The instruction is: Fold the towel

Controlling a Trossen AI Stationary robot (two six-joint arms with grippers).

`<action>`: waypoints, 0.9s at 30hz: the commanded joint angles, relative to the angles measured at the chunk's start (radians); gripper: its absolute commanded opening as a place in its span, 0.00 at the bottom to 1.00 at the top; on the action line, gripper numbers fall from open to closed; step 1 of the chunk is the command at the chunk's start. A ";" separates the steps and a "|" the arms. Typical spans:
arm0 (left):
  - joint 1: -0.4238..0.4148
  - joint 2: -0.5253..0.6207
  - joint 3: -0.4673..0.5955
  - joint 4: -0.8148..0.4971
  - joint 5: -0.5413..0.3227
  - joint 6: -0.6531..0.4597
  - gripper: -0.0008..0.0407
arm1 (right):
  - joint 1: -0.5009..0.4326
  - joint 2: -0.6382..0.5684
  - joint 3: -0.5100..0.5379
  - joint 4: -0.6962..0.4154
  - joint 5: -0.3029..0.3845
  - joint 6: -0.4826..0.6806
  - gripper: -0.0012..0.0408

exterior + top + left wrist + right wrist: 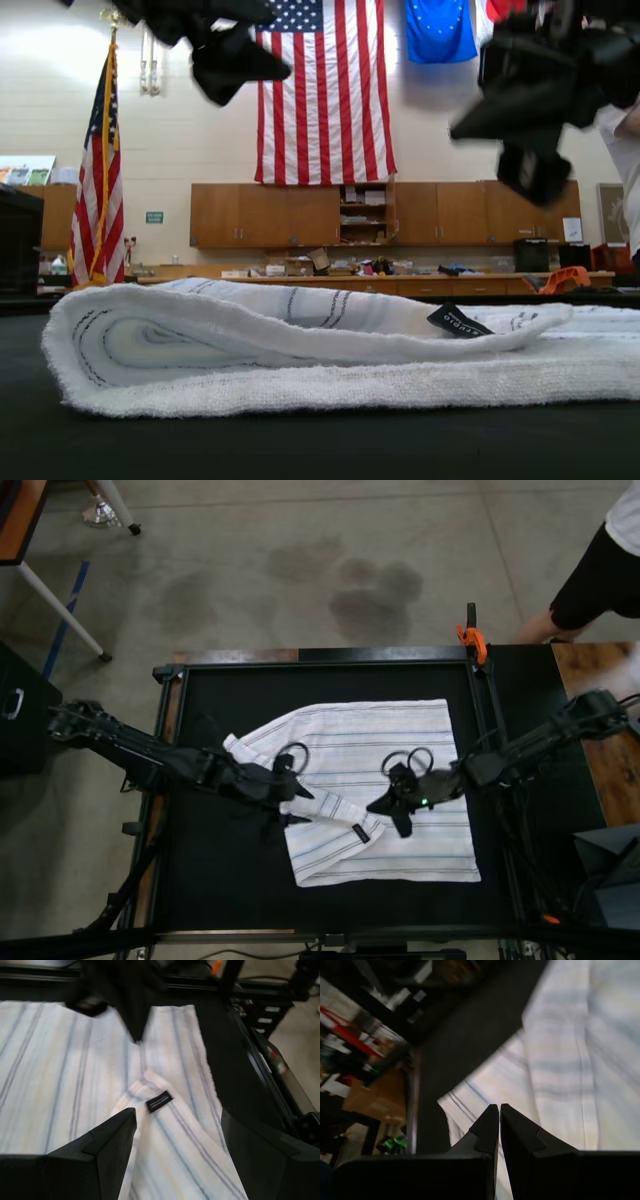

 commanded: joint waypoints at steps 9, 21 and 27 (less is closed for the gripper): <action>0.000 -0.127 -0.218 0.215 -0.046 -0.095 0.59 | 0.014 0.250 0.042 -0.003 -0.023 0.218 0.03; 0.000 -0.127 -0.239 0.220 -0.048 -0.100 0.59 | 0.016 0.196 0.069 -0.189 -0.030 0.220 0.14; 0.000 -0.127 -0.243 0.219 -0.048 -0.104 0.59 | 0.022 0.186 0.129 -0.396 -0.043 0.249 0.40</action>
